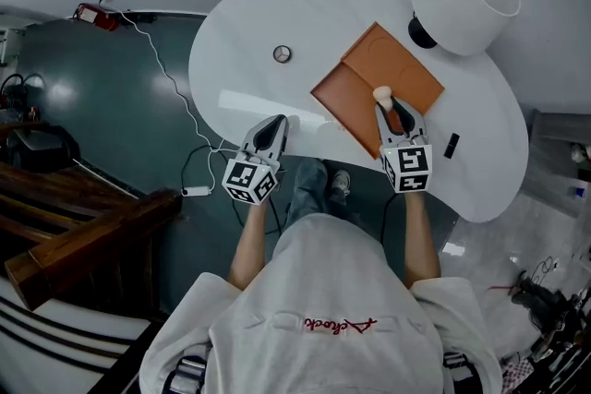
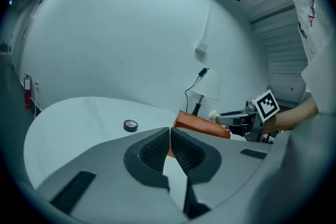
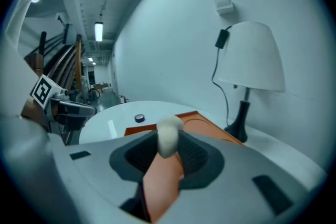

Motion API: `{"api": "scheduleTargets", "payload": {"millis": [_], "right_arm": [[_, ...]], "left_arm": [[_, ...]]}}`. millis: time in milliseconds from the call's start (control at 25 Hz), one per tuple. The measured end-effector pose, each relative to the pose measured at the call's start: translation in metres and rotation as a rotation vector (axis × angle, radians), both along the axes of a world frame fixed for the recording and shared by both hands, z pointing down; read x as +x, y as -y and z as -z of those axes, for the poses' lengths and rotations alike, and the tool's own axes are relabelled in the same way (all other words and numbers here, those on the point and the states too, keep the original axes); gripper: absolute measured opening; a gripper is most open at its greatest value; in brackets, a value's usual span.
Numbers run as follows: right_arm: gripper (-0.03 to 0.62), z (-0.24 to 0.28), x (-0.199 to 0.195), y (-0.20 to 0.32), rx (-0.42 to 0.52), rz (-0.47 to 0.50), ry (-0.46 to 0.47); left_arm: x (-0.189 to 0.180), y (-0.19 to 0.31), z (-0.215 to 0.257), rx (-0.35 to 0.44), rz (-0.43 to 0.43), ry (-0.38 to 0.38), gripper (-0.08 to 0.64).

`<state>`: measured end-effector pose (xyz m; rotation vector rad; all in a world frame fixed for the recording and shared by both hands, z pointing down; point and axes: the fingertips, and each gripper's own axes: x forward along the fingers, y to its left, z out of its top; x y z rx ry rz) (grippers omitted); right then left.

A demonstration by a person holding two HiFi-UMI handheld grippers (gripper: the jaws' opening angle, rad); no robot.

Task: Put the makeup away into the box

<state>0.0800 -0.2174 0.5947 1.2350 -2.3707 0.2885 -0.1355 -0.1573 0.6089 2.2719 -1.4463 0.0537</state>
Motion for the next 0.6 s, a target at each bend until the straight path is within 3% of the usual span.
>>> {"api": "scheduleTargets", "payload": {"millis": [320,600], "right_arm": [[0.132,-0.021,-0.088,0.008,-0.024,0.268,-0.050],[0.132,-0.062,-0.111,0.008,-0.123,0.342,-0.105]], "left_arm": [[-0.058,-0.018,-0.008,-0.020,0.159,-0.006,0.015],[-0.059,-0.020,-0.018,-0.041,0.163,-0.025,0.015]]}}
